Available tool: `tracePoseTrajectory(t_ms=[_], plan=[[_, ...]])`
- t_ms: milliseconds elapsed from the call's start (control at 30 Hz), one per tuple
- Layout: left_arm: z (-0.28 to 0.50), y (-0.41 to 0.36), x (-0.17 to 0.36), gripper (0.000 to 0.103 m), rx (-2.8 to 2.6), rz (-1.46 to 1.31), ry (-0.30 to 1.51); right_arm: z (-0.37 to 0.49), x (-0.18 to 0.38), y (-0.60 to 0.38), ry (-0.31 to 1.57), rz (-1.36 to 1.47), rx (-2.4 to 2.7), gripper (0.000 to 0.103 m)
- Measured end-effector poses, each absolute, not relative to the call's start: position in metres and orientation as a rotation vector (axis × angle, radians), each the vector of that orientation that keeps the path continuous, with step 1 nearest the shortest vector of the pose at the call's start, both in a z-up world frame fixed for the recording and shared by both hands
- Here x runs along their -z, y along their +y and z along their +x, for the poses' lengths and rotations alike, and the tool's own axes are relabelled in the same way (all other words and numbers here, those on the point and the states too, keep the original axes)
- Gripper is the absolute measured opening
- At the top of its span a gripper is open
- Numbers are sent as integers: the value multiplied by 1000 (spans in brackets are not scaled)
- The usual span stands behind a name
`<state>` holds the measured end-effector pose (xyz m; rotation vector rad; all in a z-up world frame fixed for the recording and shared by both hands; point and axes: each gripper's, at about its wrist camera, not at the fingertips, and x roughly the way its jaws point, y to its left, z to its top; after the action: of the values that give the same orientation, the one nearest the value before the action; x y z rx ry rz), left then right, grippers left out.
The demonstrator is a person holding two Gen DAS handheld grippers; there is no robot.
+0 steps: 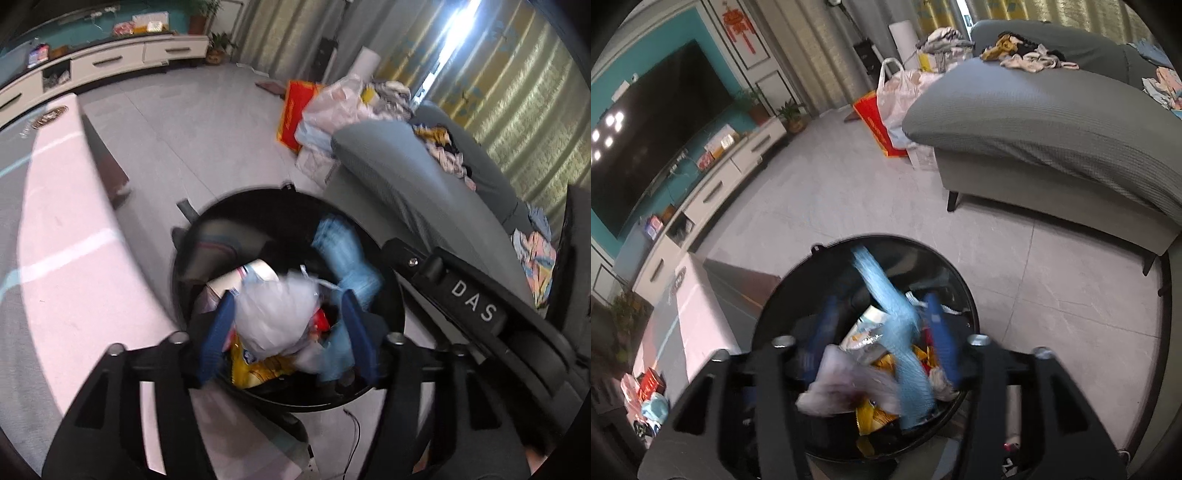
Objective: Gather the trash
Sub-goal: 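Lower the white bag and blue cloth into the bin and open both tools, then move both tools back over the mat toward the remaining trash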
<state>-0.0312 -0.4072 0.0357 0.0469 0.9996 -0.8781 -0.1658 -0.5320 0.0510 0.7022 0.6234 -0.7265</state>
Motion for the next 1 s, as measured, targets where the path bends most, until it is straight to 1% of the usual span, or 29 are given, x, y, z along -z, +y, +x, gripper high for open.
tracePoseTrajectory(t_ms=[33, 100, 167, 233, 267, 400, 567, 667, 767, 867, 933, 1000], plan=[[-30, -400, -42, 70, 873, 31, 982, -168, -54, -531, 603, 702, 726, 66], [-27, -384, -55, 86, 855, 4, 951, -172, -60, -529, 559, 711, 726, 82], [-25, -360, -70, 87, 827, -30, 902, -174, -67, -526, 508, 710, 711, 86], [-23, -333, -85, 93, 791, -65, 858, -172, -73, -521, 478, 698, 687, 90], [-22, -319, -91, 95, 775, -84, 836, -171, -77, -518, 463, 688, 678, 94], [-16, -245, -115, 100, 638, -152, 750, -164, -94, -499, 408, 633, 643, 100], [-11, -150, -129, 100, 430, -184, 674, -144, -107, -468, 387, 574, 552, 100], [-6, -88, -128, 100, 295, -191, 648, -128, -112, -446, 388, 528, 503, 100], [1, -41, -115, 100, 186, -178, 657, -111, -115, -422, 393, 472, 445, 100], [5, 2, -92, 100, 139, -221, 685, -91, -115, -394, 410, 425, 374, 100], [8, 22, -74, 100, 106, -284, 709, -78, -112, -375, 432, 391, 319, 100], [18, 34, -63, 100, 107, -283, 757, -66, -110, -355, 456, 354, 277, 100]])
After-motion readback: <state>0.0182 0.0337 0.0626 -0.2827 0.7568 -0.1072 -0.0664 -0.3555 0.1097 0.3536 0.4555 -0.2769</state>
